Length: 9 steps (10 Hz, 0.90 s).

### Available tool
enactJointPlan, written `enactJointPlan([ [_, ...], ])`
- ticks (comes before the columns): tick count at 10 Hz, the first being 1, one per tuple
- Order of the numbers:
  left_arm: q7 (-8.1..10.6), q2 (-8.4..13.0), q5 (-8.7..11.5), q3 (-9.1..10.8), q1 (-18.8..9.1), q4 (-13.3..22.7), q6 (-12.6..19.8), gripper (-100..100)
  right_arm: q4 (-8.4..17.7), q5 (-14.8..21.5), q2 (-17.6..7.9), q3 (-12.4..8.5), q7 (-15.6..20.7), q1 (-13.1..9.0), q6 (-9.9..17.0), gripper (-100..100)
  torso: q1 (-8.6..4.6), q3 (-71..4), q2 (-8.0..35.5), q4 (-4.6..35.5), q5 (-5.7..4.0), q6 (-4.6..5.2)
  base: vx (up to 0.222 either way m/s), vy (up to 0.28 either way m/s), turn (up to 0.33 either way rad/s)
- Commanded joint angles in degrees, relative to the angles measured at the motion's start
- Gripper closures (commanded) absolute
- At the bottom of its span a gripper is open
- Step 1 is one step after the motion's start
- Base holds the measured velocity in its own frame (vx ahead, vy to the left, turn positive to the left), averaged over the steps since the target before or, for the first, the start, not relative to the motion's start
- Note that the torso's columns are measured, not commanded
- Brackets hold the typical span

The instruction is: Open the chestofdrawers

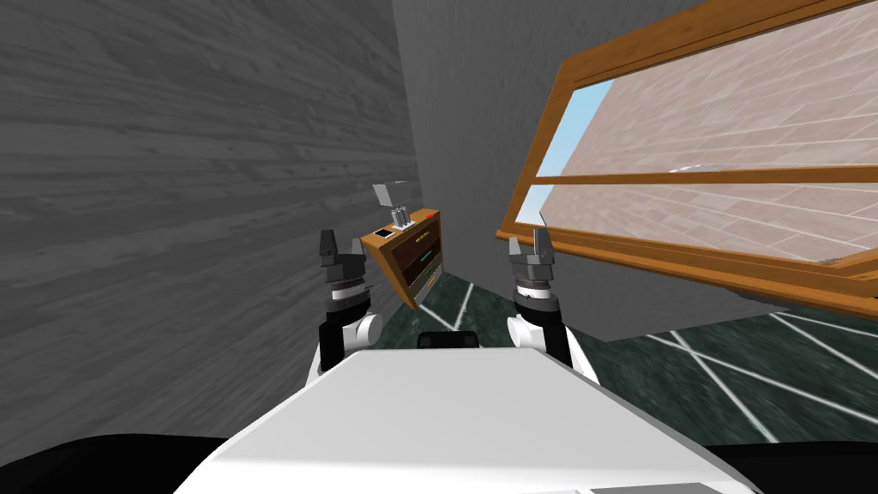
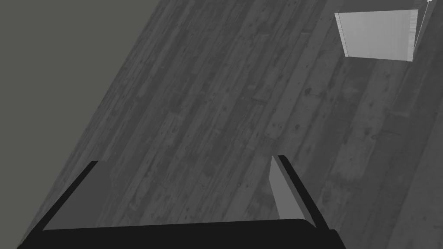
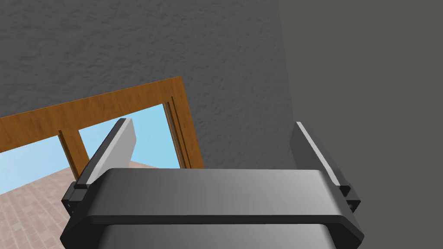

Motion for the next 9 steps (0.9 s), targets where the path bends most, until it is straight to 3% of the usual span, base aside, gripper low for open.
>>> enactJointPlan([
  [1,0.0,0.0,0.0,0.0,0.0,0.0,0.0,0,0.0,0.0,0.0,0.0,0.0,0.0,0.0,0,0.0,-4.7,2.3,2.3,0.0,0.0,0.0,0.0,0.0],
  [9,0.0,0.0,0.0,0.0,0.0,0.0,0.0,0,0.0,0.0,0.0,0.0,0.0,0.0,0.0,0,0.0,-70.7,35.4,35.4,0.0,0.0,0.0,0.0,0.0],
])
